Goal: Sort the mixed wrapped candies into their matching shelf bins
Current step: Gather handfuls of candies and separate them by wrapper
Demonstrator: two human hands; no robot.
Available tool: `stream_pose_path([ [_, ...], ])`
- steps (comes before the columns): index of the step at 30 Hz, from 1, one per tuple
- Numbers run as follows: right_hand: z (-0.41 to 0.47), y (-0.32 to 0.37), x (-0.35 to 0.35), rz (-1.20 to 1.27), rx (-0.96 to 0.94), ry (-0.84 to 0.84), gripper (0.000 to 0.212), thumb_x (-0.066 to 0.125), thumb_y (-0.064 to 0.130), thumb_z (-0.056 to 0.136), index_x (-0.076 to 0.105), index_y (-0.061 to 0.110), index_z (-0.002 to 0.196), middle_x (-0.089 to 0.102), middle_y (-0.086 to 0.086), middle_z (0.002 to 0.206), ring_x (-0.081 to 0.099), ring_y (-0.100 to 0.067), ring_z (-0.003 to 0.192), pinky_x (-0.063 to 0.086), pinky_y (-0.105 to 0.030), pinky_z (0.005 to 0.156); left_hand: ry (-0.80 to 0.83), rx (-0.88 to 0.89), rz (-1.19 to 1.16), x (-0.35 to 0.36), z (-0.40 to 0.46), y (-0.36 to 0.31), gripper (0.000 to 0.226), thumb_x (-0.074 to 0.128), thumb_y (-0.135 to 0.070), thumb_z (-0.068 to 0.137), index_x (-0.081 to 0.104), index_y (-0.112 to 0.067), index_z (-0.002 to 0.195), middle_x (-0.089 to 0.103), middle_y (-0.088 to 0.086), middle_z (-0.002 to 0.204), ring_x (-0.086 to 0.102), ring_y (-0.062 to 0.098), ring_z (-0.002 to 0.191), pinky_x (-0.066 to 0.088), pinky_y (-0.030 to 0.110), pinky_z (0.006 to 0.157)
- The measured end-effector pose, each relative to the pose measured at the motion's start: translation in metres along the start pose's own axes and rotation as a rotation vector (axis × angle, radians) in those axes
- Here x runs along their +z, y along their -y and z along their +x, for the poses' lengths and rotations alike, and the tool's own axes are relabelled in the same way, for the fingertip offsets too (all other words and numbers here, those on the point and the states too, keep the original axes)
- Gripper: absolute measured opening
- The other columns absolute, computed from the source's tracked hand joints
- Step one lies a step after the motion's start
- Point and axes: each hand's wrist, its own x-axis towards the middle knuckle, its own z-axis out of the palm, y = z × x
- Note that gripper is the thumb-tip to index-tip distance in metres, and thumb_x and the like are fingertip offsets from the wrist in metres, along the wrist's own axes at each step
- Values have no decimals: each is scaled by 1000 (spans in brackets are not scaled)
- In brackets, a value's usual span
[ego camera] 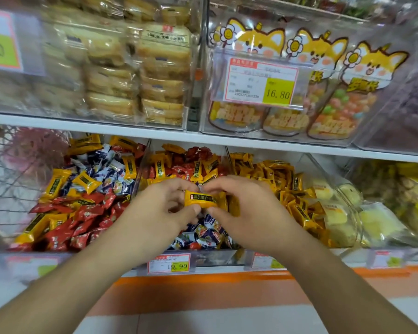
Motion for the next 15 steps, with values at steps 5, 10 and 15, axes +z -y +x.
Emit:
stream_pose_path([
  [5,-2,-14,-11,-16,117,-147,18,75,30,94,72,31,111,67,18,103,59,-2,96,47,-16,81,-82,26,115,0,-2,0,35,67,-26,98,48,-37,125,71,-21,93,61,-12,98,54,29,88],
  [10,-2,-47,-27,-237,416,-361,36,69,32,96,69,19,129,73,-5,118,61,-18,78,47,-25,72,-193,73,340,-14,2,6,34,67,-27,97,52,-35,126,60,-20,103,56,-9,97,44,9,74],
  [15,9,-33,-13,-190,275,-219,43,66,29,100,60,22,142,63,-2,137,56,-22,124,43,-28,99,-291,25,567,-41,8,17,42,69,-25,94,55,-27,134,52,-10,131,51,10,118,38,21,95],
])
